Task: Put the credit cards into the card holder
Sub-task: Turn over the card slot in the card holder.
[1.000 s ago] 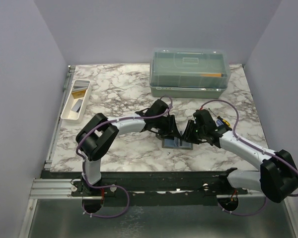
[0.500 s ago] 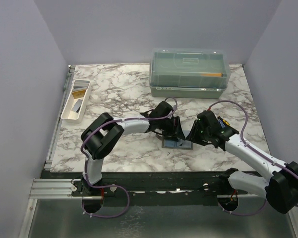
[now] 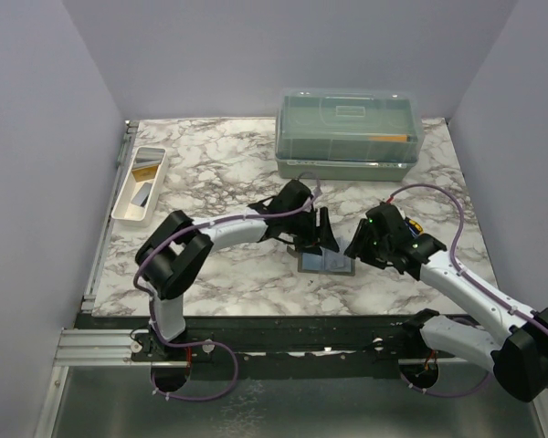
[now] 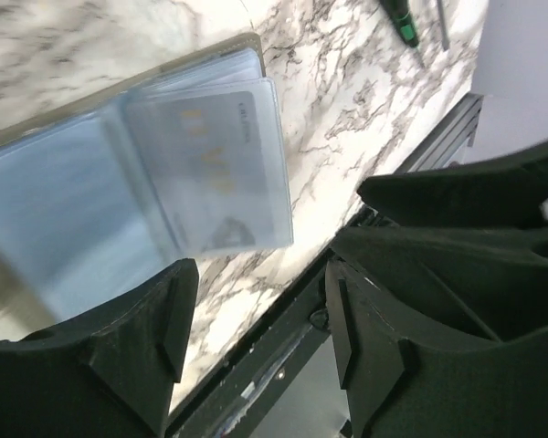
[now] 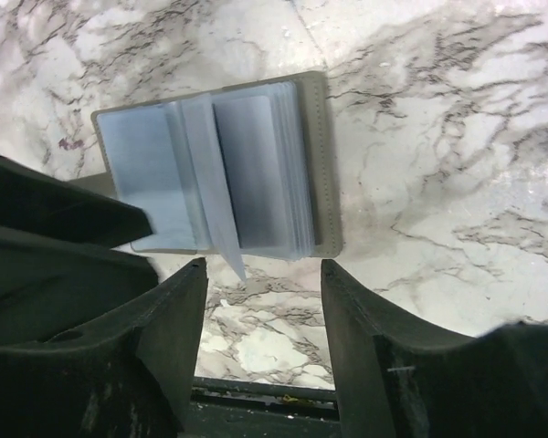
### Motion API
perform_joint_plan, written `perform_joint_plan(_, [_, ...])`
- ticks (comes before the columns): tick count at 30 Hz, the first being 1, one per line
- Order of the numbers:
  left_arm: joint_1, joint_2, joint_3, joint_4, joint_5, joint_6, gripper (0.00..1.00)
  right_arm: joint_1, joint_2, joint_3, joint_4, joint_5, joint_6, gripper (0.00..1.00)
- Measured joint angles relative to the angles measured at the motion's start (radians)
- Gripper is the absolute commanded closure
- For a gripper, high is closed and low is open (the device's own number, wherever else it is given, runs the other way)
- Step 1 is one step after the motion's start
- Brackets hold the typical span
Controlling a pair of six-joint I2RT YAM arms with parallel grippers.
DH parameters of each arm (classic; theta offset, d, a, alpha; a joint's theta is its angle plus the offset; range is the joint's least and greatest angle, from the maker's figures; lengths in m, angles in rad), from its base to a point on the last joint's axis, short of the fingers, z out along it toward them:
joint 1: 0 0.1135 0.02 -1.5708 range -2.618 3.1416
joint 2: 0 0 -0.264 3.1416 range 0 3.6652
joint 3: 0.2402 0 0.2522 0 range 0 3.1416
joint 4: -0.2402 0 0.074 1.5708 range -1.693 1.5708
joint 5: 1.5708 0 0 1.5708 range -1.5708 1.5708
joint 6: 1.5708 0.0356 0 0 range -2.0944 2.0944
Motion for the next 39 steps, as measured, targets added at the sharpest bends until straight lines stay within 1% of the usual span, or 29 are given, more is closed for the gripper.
perform_joint_plan(3, [0.054,-0.101,-0.047,-0.031,0.0,0.018,0.34,0.0,0.007,0.0,0.029,-0.029,-0.018,0.31])
perform_joint_plan(5, [0.099,-0.171,-0.078,-0.042,0.0,0.037,0.33,0.0,0.036,0.001,0.059,-0.044,-0.036,0.3])
perform_joint_plan(9, [0.19,-0.279,-0.119,-0.092,0.001,0.074,0.32,0.0,0.172,0.04,0.071,-0.039,-0.055,0.31])
perform_joint_plan(11, [0.244,-0.326,-0.137,-0.128,0.002,0.1,0.31,0.0,0.229,0.048,0.077,-0.03,-0.059,0.34])
perform_joint_plan(14, [0.304,-0.375,-0.154,-0.182,0.003,0.13,0.3,0.0,0.285,0.048,0.076,-0.019,-0.059,0.42])
perform_joint_plan(16, [0.355,-0.407,-0.158,-0.218,0.004,0.154,0.29,0.0,0.314,0.048,0.076,-0.011,-0.052,0.53])
perform_joint_plan(18, [0.405,-0.437,-0.16,-0.246,0.006,0.176,0.28,0.0,0.325,0.046,0.085,-0.011,-0.048,0.61])
perform_joint_plan(21, [0.492,-0.476,-0.166,-0.278,0.008,0.203,0.27,0.0,0.326,0.037,0.116,-0.016,-0.046,0.67])
perform_joint_plan(25, [0.64,-0.517,-0.166,-0.323,0.008,0.237,0.25,-0.001,0.33,0.028,0.167,-0.045,-0.06,0.71])
perform_joint_plan(27, [0.721,-0.532,-0.166,-0.343,0.005,0.253,0.24,-0.001,0.335,0.024,0.198,-0.069,-0.072,0.69])
perform_joint_plan(29, [0.806,-0.541,-0.161,-0.373,-0.005,0.268,0.21,-0.001,0.344,0.024,0.221,-0.085,-0.085,0.64])
perform_joint_plan(32, [0.921,-0.541,-0.137,-0.423,-0.062,0.284,0.19,-0.001,0.347,0.026,0.232,-0.104,-0.116,0.56])
perform_joint_plan(34, [0.967,-0.541,-0.113,-0.444,-0.109,0.284,0.19,-0.001,0.345,0.033,0.23,-0.121,-0.14,0.48])
perform_joint_plan(36, [1.01,-0.539,-0.088,-0.444,-0.145,0.27,0.16,-0.001,0.334,0.051,0.228,-0.14,-0.171,0.4])
perform_joint_plan(39, [1.065,-0.525,-0.056,-0.406,-0.206,0.222,0.15,-0.001,0.313,0.09,0.236,-0.155,-0.216,0.33])
